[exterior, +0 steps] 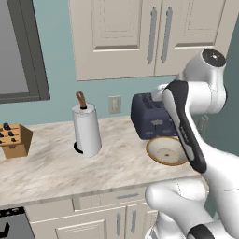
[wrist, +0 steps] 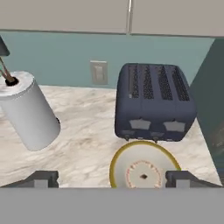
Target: Open the cabinet. Pick the apple and mango from the cabinet and place them into the bowl. Then close the cabinet.
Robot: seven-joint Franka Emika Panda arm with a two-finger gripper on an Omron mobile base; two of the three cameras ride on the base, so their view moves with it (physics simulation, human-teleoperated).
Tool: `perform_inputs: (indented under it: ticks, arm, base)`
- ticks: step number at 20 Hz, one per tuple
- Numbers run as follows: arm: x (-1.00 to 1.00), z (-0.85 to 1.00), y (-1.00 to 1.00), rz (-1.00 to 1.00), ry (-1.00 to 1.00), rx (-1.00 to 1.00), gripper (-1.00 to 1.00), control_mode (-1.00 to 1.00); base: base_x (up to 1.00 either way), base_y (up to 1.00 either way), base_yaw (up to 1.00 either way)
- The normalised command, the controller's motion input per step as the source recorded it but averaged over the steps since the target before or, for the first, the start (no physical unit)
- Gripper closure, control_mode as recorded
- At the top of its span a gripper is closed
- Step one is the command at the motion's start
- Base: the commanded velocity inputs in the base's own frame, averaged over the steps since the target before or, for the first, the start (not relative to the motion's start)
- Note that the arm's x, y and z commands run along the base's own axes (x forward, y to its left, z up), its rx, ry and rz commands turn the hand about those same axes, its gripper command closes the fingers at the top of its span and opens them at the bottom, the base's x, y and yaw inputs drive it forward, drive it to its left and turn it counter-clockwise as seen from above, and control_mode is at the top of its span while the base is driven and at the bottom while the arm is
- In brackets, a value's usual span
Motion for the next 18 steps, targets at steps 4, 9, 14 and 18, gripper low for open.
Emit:
perform_inputs:
  ticks: [4,9,14,18]
  arm:
    - [-0.72,0.78,0.0,0.0,-0.7,0.0,-1.0,-1.0]
    - [-0.68,0.77,-0.01,0.0,-0.69,0.0,-1.0,-1.0]
    - [-0.55,0.6,-0.03,0.0,-0.64,0.0,-1.0,-1.0]
    - [-0.19,0.35,-0.11,0.0,-0.51,0.0,-1.0,-1.0]
  base:
    - [0.0,0.0,0.0]
    - [0.0,0.0,0.0]
    - [0.0,0.0,0.0]
    - [0.0,0.0,0.0]
